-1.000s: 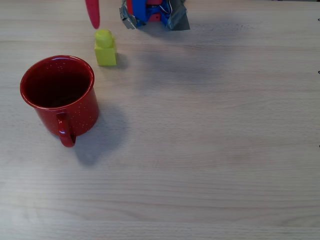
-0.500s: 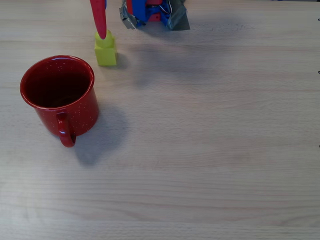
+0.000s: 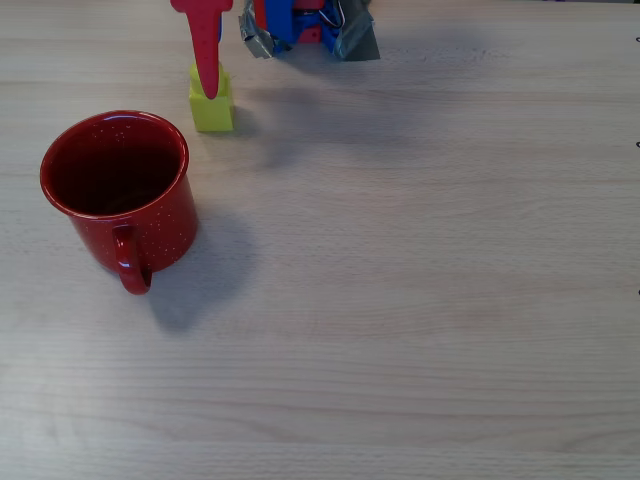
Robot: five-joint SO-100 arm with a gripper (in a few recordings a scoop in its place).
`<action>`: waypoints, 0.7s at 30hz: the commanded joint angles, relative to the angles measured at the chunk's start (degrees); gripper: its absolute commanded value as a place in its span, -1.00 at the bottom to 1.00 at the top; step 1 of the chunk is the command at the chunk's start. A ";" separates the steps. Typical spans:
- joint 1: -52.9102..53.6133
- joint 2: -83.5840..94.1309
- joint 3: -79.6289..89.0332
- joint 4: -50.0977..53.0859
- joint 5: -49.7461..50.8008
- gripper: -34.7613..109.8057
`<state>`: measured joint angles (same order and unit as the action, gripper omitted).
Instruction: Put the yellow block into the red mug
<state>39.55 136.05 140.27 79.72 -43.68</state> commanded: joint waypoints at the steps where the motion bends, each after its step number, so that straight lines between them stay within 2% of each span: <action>1: 0.26 2.99 1.41 -2.20 -0.18 0.12; 21: 3.16 2.81 8.70 -12.13 -3.08 0.11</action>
<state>41.48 136.05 148.97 68.55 -45.44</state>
